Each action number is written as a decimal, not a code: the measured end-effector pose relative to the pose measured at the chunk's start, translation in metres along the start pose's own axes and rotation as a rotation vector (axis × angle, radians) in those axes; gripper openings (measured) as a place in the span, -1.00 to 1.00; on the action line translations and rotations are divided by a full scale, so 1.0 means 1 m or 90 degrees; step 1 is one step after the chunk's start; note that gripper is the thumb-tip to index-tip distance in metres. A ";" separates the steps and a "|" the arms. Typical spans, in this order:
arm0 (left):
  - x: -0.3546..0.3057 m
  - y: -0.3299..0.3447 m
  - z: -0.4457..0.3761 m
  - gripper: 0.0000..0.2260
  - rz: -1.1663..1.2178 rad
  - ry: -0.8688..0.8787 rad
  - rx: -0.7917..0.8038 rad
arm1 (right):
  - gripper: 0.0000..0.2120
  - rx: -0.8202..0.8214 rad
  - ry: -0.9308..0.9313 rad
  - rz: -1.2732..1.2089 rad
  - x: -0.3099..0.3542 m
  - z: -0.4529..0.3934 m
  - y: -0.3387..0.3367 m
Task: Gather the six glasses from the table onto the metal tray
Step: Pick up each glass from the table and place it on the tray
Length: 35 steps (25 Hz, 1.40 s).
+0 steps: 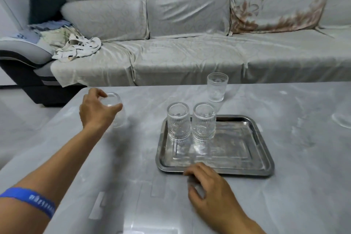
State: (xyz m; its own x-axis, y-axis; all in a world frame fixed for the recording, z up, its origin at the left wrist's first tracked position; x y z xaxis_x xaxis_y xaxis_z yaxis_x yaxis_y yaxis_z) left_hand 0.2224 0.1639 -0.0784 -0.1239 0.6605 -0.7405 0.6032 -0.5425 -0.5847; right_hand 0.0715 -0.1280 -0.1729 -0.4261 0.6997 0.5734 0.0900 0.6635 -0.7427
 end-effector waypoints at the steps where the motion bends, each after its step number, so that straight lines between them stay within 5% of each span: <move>1: -0.014 -0.006 0.019 -0.58 0.031 0.044 0.008 | -0.72 -0.049 0.026 -0.028 0.001 -0.007 -0.010; 6: -0.106 -0.016 0.156 -0.54 0.236 0.220 0.199 | -0.14 -0.101 0.078 -0.123 0.017 -0.039 -0.062; 11: -0.133 0.035 0.215 -0.66 0.337 0.316 0.354 | -0.27 -0.228 0.140 0.063 -0.016 -0.025 -0.099; 16: -0.098 0.102 0.224 -0.31 0.009 0.328 0.488 | -0.19 -0.142 0.270 0.037 -0.081 -0.045 -0.095; 23: -0.075 0.142 0.208 -0.74 -0.147 0.293 0.597 | -0.20 -0.156 0.306 -0.026 -0.125 -0.090 -0.076; 29: -0.074 0.144 0.209 -0.77 -0.151 0.304 0.574 | -0.20 -0.125 0.324 -0.047 -0.130 -0.084 -0.072; 35: -0.098 0.123 0.266 -0.63 -0.054 0.462 0.440 | -0.26 -0.174 0.338 -0.087 -0.094 -0.006 -0.101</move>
State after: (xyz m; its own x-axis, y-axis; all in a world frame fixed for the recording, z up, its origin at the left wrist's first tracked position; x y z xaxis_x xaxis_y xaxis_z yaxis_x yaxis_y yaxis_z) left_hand 0.0988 -0.1057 -0.1661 0.5033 0.7429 -0.4413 -0.0041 -0.5086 -0.8610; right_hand 0.1082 -0.2591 -0.1494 0.0500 0.5934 0.8033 0.3237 0.7513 -0.5751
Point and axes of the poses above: each hand's wrist, its own z-axis away from the middle knuckle, its own y-axis out of the palm, x = y × z, the point moved 3 cm from there along -z, towards the middle knuckle, and after that the axes turned 5 degrees about z, right-handed, at the moved point
